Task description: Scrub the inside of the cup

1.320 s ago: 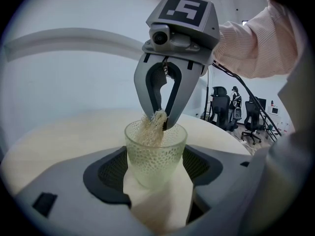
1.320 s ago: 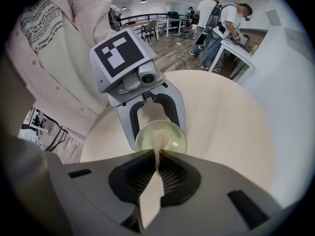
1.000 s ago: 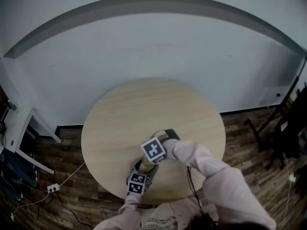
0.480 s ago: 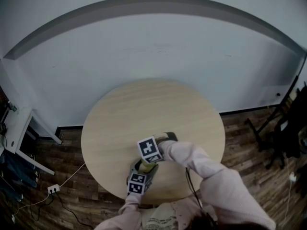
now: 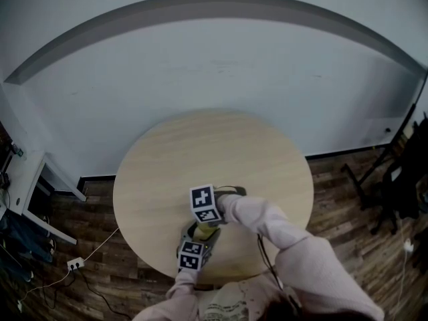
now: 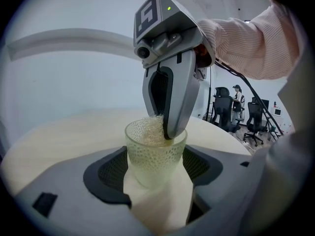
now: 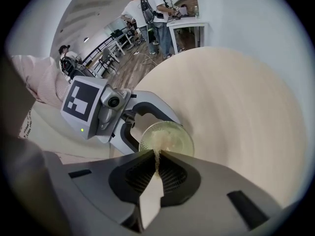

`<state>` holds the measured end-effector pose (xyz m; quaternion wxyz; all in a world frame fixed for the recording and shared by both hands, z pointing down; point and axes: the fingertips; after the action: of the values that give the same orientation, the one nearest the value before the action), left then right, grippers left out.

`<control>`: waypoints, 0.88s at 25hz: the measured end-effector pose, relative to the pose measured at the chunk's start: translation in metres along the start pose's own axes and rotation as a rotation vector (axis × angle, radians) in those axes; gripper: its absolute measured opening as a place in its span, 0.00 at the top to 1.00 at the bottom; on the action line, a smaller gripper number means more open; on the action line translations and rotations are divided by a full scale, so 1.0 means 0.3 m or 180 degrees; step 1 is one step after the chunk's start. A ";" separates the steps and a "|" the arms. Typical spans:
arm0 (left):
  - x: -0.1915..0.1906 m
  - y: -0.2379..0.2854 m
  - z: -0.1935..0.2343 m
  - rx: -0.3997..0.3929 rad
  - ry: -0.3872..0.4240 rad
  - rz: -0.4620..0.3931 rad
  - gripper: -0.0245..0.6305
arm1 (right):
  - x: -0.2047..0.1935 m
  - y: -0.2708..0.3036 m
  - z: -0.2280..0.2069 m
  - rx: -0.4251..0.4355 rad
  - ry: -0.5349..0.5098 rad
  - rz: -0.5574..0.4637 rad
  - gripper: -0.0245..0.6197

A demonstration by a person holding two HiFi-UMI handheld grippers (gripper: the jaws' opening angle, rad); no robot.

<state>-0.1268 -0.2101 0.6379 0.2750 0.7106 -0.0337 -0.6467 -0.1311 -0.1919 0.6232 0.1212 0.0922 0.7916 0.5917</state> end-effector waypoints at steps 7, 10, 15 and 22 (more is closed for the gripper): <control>-0.003 -0.001 0.004 0.0016 -0.0003 0.0011 0.43 | 0.013 -0.001 0.024 0.0306 0.0354 -0.0162 0.93; -0.003 0.001 0.003 0.0026 -0.0014 0.0018 0.43 | 0.020 -0.003 0.034 0.0442 0.0486 -0.0249 0.93; -0.003 0.002 0.003 0.0038 -0.0013 0.0026 0.43 | 0.043 -0.006 0.048 0.0643 0.0686 -0.0456 0.93; -0.004 0.001 0.004 0.0037 -0.0037 0.0023 0.43 | 0.078 -0.011 0.055 0.0843 0.0928 -0.0713 0.92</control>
<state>-0.1280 -0.2103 0.6390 0.2730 0.7083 -0.0416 -0.6496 -0.1484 -0.1712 0.6135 0.0572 -0.0676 0.8768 0.4725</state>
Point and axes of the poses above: the fingertips, and each gripper's own axes: y forward along the fingers, z to its left, x out of its top, and after that the axes turned 4 degrees about y, right-handed
